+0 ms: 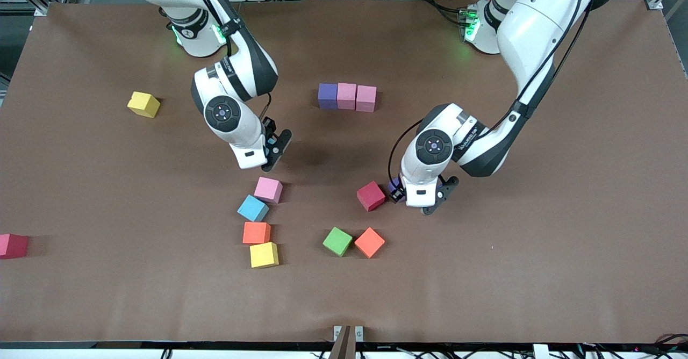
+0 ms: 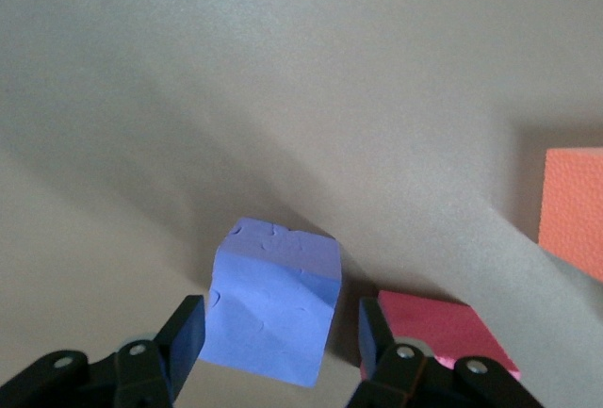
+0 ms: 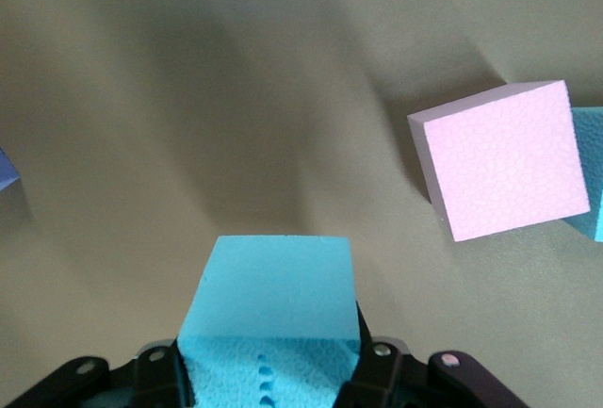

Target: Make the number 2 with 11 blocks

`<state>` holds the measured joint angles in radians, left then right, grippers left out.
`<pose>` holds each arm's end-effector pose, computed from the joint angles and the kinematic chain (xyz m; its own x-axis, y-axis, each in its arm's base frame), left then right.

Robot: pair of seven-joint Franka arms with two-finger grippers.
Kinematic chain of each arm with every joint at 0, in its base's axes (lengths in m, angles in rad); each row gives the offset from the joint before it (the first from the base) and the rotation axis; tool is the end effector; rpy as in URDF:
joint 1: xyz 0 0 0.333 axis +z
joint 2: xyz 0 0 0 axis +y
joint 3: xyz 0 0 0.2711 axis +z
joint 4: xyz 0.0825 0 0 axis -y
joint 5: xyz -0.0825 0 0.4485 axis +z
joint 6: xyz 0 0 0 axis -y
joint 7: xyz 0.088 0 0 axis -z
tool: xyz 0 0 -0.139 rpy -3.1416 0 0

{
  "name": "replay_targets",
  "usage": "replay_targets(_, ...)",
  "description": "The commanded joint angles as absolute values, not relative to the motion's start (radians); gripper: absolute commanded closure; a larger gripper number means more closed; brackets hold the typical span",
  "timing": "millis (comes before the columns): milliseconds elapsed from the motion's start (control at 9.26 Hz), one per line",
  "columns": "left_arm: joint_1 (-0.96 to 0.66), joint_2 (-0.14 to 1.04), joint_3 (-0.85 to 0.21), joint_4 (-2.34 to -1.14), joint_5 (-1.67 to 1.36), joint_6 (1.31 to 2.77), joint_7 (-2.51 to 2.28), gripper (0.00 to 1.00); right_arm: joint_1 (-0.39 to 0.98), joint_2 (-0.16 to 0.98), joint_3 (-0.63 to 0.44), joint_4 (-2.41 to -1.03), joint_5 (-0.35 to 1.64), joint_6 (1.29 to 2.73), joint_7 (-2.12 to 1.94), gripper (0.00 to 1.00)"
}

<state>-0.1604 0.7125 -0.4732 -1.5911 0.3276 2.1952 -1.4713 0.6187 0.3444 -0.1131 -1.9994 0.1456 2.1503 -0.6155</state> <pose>0.5974 -0.3947 0.1435 0.7389 0.6724 -0.0438 0.6726 -0.7399 -0.0119 0.5288 0.3008 0.1544 0.5006 0.8576 -0.1179 0.8419 -0.5140 -0.1646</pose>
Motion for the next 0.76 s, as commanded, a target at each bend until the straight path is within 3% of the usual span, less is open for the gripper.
replay_targets(0, -0.160, 0.725, -0.476, -1.589, 0.333, 2.201, -1.421, 0.26, 0.609, 0.337, -0.109, -1.994, 0.130, 2.138, -0.626, 1.00)
replay_targets(648, -0.166, 0.770, -0.469, -1.589, 0.339, 2.240, -1.375, 0.26, 0.606, 0.337, -0.112, -1.996, 0.130, 2.138, -0.614, 1.00)
